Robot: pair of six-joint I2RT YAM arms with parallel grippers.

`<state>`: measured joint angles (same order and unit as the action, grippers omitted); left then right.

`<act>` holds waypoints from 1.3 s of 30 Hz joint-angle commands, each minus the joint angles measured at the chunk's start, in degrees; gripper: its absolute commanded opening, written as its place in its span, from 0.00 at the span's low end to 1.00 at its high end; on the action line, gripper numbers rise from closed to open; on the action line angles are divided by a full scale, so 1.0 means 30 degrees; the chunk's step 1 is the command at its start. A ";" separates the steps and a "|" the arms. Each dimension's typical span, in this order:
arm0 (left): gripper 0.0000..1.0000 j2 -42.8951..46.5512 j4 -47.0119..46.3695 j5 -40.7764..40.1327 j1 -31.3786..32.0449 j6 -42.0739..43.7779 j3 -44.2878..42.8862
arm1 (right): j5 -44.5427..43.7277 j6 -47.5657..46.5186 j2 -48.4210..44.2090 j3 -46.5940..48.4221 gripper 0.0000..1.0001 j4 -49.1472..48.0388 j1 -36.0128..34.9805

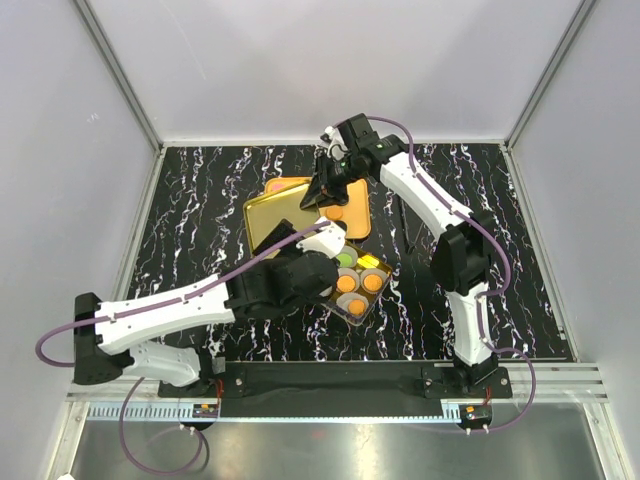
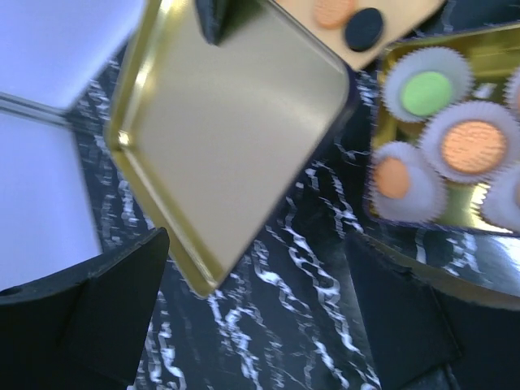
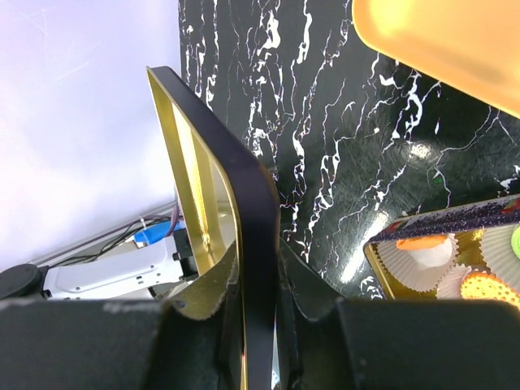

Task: Pack the cookies

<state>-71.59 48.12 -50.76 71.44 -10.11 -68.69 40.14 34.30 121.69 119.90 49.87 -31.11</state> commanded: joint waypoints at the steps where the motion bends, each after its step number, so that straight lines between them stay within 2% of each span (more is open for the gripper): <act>1: 0.96 -0.0305 -0.1650 -0.3439 0.0064 0.2283 -0.0251 | 0.0798 0.0488 -0.1186 -0.0265 0.02 -0.0155 0.0029; 6: 0.91 -0.1241 -0.3703 -0.3910 0.0064 0.4832 0.0570 | 0.1268 0.1133 -0.1832 -0.1235 0.02 -0.0802 0.0029; 12: 0.88 -0.1449 -0.4000 -0.2271 0.0035 0.4689 0.0864 | 0.1385 0.1075 -0.2008 -0.1206 0.03 -0.0655 0.0058; 16: 0.89 -0.1770 -0.3766 -0.2649 -0.0199 0.4747 0.0923 | 0.1677 0.0958 -0.2008 -0.1147 0.03 -0.0538 0.0059; 19: 0.84 -0.1596 -0.4377 -0.2329 -0.0784 0.5097 0.1507 | 0.1679 0.0928 -0.2300 -0.1672 0.03 -0.0772 0.0088; 21: 0.76 -0.1420 -0.4700 -0.2298 -0.1223 0.5186 0.1858 | 0.1650 0.0899 -0.2476 -0.1849 0.03 -0.0860 0.0088; 26: 0.64 -0.1507 -0.5052 -0.2970 -0.1342 0.5595 0.2094 | 0.1737 0.1016 -0.2565 -0.2026 0.03 -0.1065 0.0088; 27: 0.57 -0.1565 -0.5517 -0.3262 -0.1313 0.5915 0.2297 | 0.1853 0.1016 -0.2536 -0.1997 0.04 -0.1066 0.0117; 29: 0.49 -0.1769 -0.5930 -0.3818 -0.1342 0.6472 0.2329 | 0.1855 0.1045 -0.2681 -0.2172 0.04 -0.1182 0.0088; 30: 0.37 -0.1800 -0.6106 -0.3937 -0.1429 0.6620 0.2329 | 0.1825 0.1075 -0.2711 -0.2259 0.04 -0.1270 0.0088; 34: 0.19 -0.1742 -0.6956 -0.3880 -0.1518 0.7440 0.2417 | 0.1766 0.1046 -0.2974 -0.2581 0.04 -0.1387 0.0088; 36: 0.13 -0.1712 -0.7104 -0.3822 -0.1547 0.7559 0.2271 | 0.1650 0.1016 -0.3092 -0.2670 0.07 -0.1446 0.0088; 37: 0.01 -0.1654 -0.7162 -0.3763 -0.1548 0.7617 0.2212 | 0.1533 0.0929 -0.3150 -0.2699 0.09 -0.1330 0.0088; 38: 0.00 -0.1566 -0.7162 -0.3589 -0.1548 0.7676 0.2154 | 0.1358 0.0870 -0.3296 -0.2729 0.13 -0.1387 0.0088; 39: 0.00 -0.1305 -0.7104 -0.3297 -0.1548 0.7589 0.1950 | 0.0950 0.0754 -0.3413 -0.2758 0.27 -0.1417 0.0117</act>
<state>-78.08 32.86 -58.37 68.12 13.78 -60.64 42.26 40.53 116.25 111.96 46.06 -30.70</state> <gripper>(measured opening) 0.186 0.248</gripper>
